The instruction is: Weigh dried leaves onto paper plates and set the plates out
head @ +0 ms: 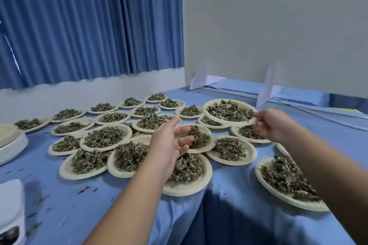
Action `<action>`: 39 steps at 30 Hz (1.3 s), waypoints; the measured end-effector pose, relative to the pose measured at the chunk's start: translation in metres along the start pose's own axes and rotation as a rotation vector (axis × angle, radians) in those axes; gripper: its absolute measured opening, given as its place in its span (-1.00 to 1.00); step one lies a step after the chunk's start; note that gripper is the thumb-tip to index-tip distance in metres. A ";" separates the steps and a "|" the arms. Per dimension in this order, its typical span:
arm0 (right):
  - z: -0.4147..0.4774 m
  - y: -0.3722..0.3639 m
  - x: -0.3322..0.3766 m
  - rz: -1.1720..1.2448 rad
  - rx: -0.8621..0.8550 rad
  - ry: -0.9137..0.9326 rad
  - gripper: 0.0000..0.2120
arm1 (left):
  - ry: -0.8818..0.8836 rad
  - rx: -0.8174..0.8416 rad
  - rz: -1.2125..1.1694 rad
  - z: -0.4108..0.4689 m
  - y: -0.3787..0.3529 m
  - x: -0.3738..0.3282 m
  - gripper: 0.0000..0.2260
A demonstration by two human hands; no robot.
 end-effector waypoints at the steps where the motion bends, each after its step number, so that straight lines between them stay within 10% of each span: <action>1: 0.008 0.001 -0.007 0.001 -0.019 -0.018 -0.81 | 0.003 -0.015 -0.001 0.001 0.001 0.001 -0.80; 22: 0.068 -0.022 -0.047 -0.291 -0.042 -0.223 -0.94 | -0.074 -0.115 0.023 0.007 0.039 -0.007 -0.88; 32: 0.032 -0.034 -0.016 -0.478 -0.069 0.061 -0.81 | -0.085 -0.112 0.009 -0.008 0.062 -0.012 -0.87; 39: -0.035 -0.163 -0.009 -0.227 0.237 0.217 -0.89 | -0.175 -0.269 -0.037 -0.034 0.139 -0.048 -0.86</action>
Point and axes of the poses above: each hand's wrist, its own z-axis towards the middle knuckle, its own y-axis out of the back of the hand, x = y × z, the point moved 1 cm from there along z, towards the middle knuckle, and after that the axes turned 8 degrees about y, right-handed, at the moved point
